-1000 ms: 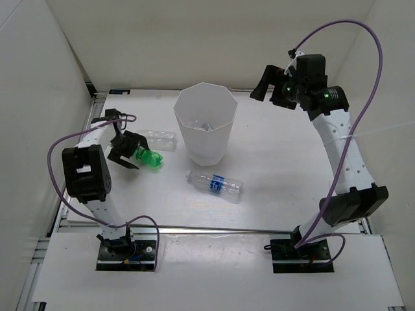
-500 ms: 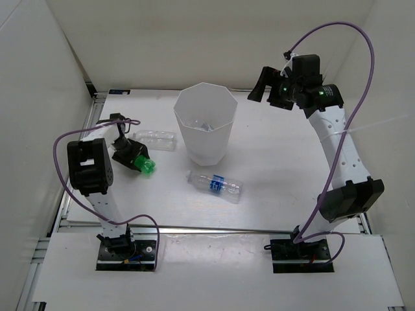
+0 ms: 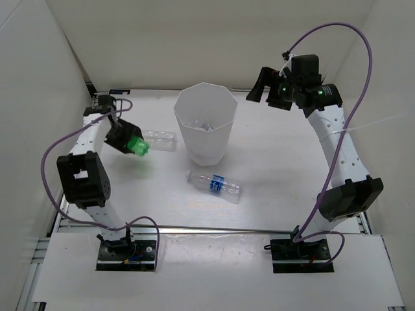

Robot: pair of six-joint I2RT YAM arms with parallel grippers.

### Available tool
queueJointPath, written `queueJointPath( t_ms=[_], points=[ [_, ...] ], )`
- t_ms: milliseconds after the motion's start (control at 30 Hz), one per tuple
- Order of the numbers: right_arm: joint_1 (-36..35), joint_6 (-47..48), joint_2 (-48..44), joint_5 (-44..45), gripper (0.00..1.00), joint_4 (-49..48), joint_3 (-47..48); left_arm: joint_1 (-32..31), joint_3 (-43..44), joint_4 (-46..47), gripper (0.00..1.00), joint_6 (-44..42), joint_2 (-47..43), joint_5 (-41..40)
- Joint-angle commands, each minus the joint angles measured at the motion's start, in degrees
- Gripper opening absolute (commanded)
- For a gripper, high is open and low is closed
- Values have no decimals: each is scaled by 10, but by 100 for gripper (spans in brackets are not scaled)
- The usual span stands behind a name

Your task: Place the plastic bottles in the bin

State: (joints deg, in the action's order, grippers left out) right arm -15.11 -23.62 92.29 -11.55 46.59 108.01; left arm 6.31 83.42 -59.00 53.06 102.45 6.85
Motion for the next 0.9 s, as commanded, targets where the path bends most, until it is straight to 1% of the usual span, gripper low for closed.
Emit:
queueJointPath(
  t_ms=[0, 100, 167, 233, 300, 333, 400, 433, 533, 633, 700, 800, 833, 867],
  points=[
    [-1, -4, -1, -14, 100, -17, 12, 3, 91, 6, 52, 27, -95, -11],
    [-1, -10, 4, -27, 100, -17, 12, 3, 151, 27, 52, 34, -113, -2],
    [-1, -15, 10, -33, 100, -22, 12, 3, 185, 77, 48, 14, -121, 34],
    [-1, -15, 15, -33, 100, -22, 12, 3, 212, 110, 48, -12, -121, 72],
    [-1, -15, 15, -33, 100, -22, 12, -2, 262, 119, 48, -31, -108, 97],
    [-1, -15, 15, -33, 100, -22, 12, -2, 277, 125, 48, -50, -103, 127],
    [-1, -15, 9, -33, 100, -22, 5, -9, 315, 144, 48, -66, -84, 161],
    [-1, -10, 9, -33, 100, -22, 5, -16, 328, 151, 48, -85, -76, 192],
    [-1, -5, -4, -21, 100, -22, -9, -48, 386, 156, 48, -111, -43, 223],
    [4, 1, -19, -8, 100, -17, -15, -90, 423, 156, 49, -145, -13, 236],
    [4, 1, -26, -8, 100, -17, -20, -119, 430, 156, 51, -145, 1, 228],
    [15, 6, -43, -1, 100, -12, -25, -155, 448, 156, 51, -170, 19, 210],
    [21, 11, -54, 4, 100, -11, -32, -181, 448, 156, 51, -182, 24, 203],
    [28, 11, -60, 4, 100, -11, -43, -195, 448, 156, 52, -205, 29, 182]
  ],
)
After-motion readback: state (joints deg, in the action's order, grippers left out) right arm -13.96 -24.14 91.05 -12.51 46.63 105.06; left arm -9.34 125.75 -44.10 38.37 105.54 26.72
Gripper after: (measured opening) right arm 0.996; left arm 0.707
